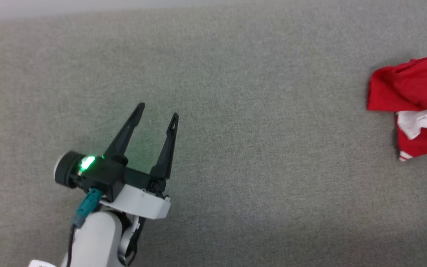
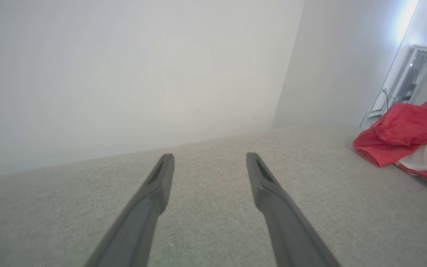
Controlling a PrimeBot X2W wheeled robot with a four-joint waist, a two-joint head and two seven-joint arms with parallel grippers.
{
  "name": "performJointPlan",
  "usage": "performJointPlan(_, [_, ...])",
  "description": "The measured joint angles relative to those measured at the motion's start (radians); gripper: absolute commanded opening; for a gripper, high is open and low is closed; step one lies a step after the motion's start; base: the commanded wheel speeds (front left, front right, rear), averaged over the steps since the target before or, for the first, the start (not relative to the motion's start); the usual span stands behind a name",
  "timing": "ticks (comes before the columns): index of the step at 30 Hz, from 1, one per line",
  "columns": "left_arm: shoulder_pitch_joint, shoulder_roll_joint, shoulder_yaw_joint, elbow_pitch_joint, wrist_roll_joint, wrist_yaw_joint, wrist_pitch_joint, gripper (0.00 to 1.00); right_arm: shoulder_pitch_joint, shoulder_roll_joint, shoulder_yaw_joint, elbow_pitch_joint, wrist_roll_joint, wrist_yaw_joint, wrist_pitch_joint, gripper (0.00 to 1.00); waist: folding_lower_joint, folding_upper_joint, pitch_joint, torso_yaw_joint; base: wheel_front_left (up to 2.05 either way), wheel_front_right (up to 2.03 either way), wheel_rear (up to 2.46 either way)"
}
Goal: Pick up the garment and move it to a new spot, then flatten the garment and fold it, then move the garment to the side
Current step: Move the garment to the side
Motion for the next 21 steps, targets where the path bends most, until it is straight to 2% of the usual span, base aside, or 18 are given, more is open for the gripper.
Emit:
performJointPlan(9, [-0.071, 0.051, -0.025, -0.058, 0.016, -0.001, 0.043, 1.0, -0.2, -0.008, 0.08, 0.293, -0.094, 0.0, -0.181, 0.0, 0.0, 0.0, 0.084, -0.003, 0.0, 0.0, 0.0])
performJointPlan(15, [-0.105, 0.077, -0.021, -0.119, 0.026, 0.0, 0.078, 1.0, -0.335, -0.01, 0.12, 0.508, -0.214, 0.001, -0.273, 0.0, 0.0, 0.0, 0.138, 0.007, 0.0, 0.0, 0.0])
performJointPlan(21, [-0.132, 0.09, -0.024, -0.17, 0.037, 0.005, 0.101, 1.0, -0.437, 0.02, 0.128, 0.701, -0.309, 0.001, -0.347, 0.0, 0.0, 0.0, 0.184, 0.018, 0.0, 0.0, 0.0])
